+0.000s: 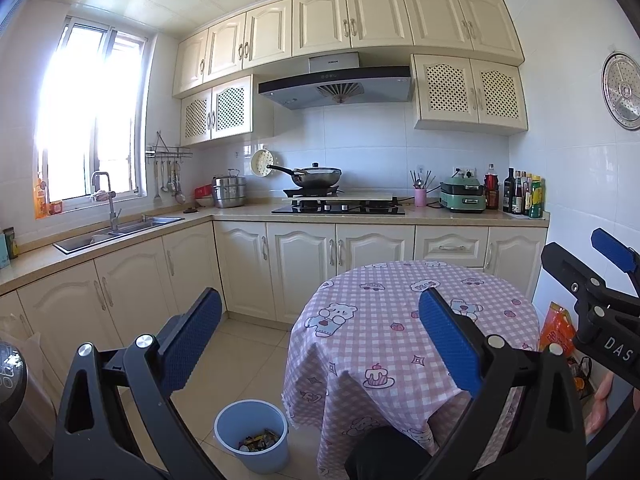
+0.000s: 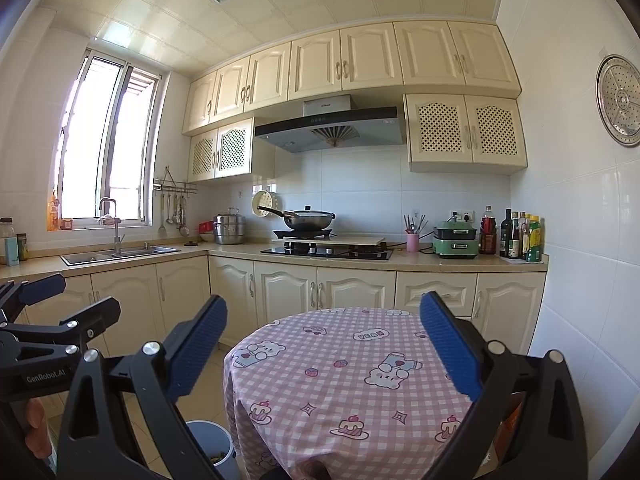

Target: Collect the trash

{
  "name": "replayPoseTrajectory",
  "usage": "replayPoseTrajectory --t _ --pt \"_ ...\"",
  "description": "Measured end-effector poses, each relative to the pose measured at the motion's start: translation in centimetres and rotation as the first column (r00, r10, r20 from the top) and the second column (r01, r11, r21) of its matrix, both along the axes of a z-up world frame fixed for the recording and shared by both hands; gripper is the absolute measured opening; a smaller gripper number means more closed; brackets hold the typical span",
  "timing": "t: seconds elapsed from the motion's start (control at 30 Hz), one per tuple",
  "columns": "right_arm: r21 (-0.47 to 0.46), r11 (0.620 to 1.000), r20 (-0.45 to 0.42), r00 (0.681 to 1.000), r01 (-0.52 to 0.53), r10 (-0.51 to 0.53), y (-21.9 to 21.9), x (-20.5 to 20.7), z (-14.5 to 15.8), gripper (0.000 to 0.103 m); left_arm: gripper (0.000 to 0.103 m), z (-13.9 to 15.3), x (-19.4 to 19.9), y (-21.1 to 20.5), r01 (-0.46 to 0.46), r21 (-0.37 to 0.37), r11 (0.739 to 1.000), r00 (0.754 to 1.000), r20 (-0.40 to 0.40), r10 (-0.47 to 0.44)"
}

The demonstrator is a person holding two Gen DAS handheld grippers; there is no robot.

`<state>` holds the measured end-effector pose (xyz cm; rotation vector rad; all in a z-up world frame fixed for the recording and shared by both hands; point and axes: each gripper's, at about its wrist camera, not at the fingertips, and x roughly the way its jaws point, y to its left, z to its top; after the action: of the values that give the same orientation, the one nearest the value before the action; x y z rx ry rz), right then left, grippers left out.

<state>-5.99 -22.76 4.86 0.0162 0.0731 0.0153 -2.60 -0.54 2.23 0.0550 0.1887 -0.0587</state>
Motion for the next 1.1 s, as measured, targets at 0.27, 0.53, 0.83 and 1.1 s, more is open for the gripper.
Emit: replayPoseTrajectory --t 0.27,0.53,0.83,1.1 --pt "-0.002 1.0 -0.003 1.0 0.0 0.0 0.01 0.02 -0.5 0.095 0.095 -0.16 0.06 0.17 0.0 -0.002 1.0 1.0 -0.003 0.0" --pt "-0.001 1.0 -0.005 1.0 -0.002 0.002 -0.14 0.1 -0.67 0.095 0.095 -0.3 0.1 0.4 0.001 -0.004 1.0 1.0 -0.004 -0.001" --pt "-0.001 1.0 -0.006 1.0 -0.002 0.002 -0.15 0.1 -0.64 0.096 0.095 -0.4 0.13 0.39 0.001 -0.003 1.0 1.0 -0.008 -0.001" --pt "-0.002 1.0 -0.01 1.0 -0.007 0.007 -0.4 0.38 -0.81 0.096 0.095 -0.41 0.17 0.37 0.001 -0.005 1.0 1.0 -0.01 -0.001"
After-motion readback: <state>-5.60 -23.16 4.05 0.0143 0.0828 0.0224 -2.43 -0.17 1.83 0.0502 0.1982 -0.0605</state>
